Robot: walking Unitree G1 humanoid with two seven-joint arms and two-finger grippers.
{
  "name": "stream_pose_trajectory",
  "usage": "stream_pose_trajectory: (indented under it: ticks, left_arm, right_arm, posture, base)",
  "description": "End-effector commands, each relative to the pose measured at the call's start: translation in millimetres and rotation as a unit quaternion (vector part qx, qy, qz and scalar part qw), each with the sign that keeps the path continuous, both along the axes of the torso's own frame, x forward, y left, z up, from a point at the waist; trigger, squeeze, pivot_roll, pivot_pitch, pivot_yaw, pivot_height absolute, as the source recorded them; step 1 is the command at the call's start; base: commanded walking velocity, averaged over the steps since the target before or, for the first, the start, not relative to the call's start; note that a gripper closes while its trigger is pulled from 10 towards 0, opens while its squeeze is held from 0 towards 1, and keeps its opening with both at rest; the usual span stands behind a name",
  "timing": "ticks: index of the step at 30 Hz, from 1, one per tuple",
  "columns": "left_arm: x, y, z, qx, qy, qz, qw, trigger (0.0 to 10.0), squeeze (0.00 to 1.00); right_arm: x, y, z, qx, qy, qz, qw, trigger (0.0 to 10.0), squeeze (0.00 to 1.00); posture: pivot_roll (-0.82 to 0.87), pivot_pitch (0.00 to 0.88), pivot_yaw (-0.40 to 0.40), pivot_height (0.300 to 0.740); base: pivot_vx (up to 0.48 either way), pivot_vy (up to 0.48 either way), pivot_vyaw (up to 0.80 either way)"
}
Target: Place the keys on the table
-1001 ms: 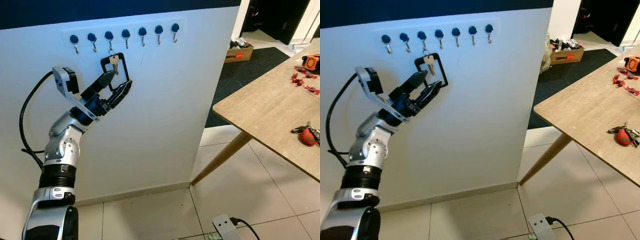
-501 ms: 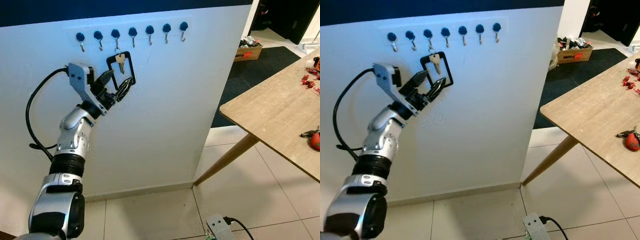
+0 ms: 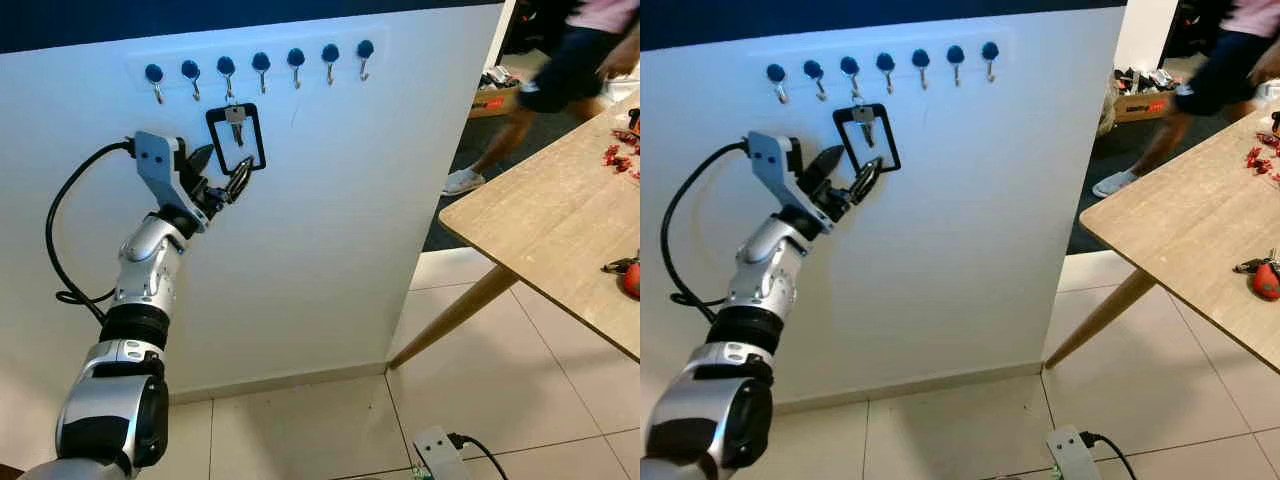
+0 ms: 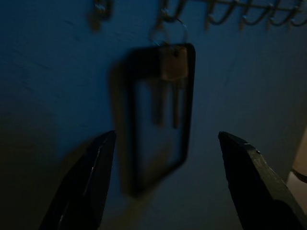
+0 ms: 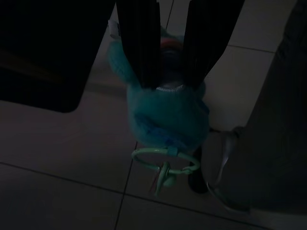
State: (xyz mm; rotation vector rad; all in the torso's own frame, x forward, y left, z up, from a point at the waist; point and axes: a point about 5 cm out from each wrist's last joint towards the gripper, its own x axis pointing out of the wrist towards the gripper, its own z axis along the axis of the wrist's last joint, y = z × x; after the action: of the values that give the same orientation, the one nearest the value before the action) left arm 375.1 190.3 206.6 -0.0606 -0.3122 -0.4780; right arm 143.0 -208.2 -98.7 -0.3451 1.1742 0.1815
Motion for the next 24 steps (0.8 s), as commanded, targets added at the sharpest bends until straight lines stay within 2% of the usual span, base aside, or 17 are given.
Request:
stream_pose_trajectory:
  ticks: [1, 2, 4, 6, 12, 19, 24]
  left_arm:
    - [0.3, 10.0, 3.2, 0.008, -0.004, 0.016, 1.000, 10.0, 0.00]
    - [-2.1, 18.1, 2.6, -0.002, -0.008, 0.020, 1.000, 10.0, 0.00]
    - [-2.9, 21.1, 2.1, -0.004, -0.008, 0.023, 1.000, 10.0, 0.00]
    - [-5.9, 32.5, 0.2, -0.004, -0.008, 0.040, 0.999, 10.0, 0.00]
    - [-8.3, 39.5, -1.6, -0.007, -0.010, 0.044, 0.999, 10.0, 0.00]
    - [-8.1, 29.2, -4.0, -0.012, -0.007, 0.010, 1.000, 10.0, 0.00]
    - [-4.8, 14.5, -7.2, -0.022, 0.000, -0.018, 1.000, 10.0, 0.00]
  right_arm:
    - [-3.9, -0.8, -1.2, 0.000, 0.006, 0.002, 1.000, 10.0, 0.00]
    - [-6.8, -3.0, -1.7, -0.001, 0.008, 0.002, 1.000, 10.0, 0.00]
    - [-7.8, -3.8, -1.9, -0.002, 0.009, 0.003, 1.000, 10.0, 0.00]
    - [-10.6, -6.1, -2.4, -0.003, 0.011, 0.004, 1.000, 10.0, 0.00]
    - [-13.1, -7.6, -2.8, -0.003, 0.013, 0.007, 1.000, 10.0, 0.00]
    - [-13.7, -8.3, -2.9, -0.004, 0.013, 0.009, 1.000, 10.0, 0.00]
    - [-11.9, -3.1, -3.3, -0.001, 0.011, 0.009, 1.000, 10.0, 0.00]
  posture:
    - [-0.13, 0.063, 0.080, 0.740]
    - [-0.14, 0.061, 0.081, 0.740]
    - [-0.14, 0.061, 0.081, 0.740]
    - [-0.14, 0.061, 0.081, 0.740]
    - [-0.13, 0.058, 0.077, 0.740]
    - [-0.13, 0.054, 0.079, 0.740]
    - [-0.13, 0.057, 0.082, 0.740]
  base:
    - [0.000, 0.000, 0.00]
    - [0.000, 0.000, 0.00]
    - [0.000, 0.000, 0.00]
    - [0.000, 0.000, 0.00]
    - [0.000, 0.000, 0.00]
    - [0.000, 0.000, 0.00]
    - [0.000, 0.000, 0.00]
